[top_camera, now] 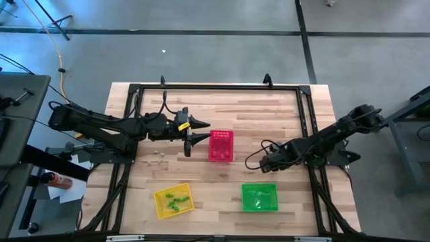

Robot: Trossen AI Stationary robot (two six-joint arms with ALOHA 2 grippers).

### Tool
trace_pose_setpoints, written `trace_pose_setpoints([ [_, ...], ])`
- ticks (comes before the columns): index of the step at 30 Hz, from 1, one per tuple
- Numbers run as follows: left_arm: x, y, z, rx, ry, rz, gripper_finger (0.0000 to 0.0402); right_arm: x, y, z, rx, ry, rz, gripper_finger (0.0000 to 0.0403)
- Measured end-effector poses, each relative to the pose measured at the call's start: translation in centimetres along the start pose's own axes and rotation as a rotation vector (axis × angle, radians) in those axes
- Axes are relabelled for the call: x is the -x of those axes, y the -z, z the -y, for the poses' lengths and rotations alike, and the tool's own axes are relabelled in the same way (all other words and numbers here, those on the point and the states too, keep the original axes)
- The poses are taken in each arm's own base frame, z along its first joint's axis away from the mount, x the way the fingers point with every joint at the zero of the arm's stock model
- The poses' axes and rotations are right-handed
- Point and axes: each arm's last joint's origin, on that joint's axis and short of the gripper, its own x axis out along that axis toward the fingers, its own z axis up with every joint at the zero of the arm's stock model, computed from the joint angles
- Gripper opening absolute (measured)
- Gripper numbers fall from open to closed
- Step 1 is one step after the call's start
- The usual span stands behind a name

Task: Sort Halloween decoration
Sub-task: Put the white skull toy into the green bin

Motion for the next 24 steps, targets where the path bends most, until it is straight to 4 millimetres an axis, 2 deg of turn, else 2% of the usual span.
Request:
trace_pose_setpoints([
  [3,0.0,0.0,0.0,0.0,0.003,0.0,0.0182,1.4,0.0,-1.1,0.083,-0.067,0.034,0.005],
  [6,0.0,0.0,0.0,0.0,0.003,0.003,0.0182,3.7,-0.1,-2.4,0.15,-0.172,0.119,0.005],
  [11,0.0,-0.1,0.0,0.001,-0.004,0.006,0.0182,9.1,-0.4,-4.5,0.311,-0.365,0.351,0.005],
  [19,0.0,-0.1,0.0,0.028,-0.004,0.007,0.0182,17.5,-1.5,-8.2,0.728,-0.577,0.762,0.005],
  [24,0.0,-0.1,0.0,0.074,-0.001,0.016,0.0182,20.0,-3.2,-9.5,0.918,-0.658,0.994,0.005],
])
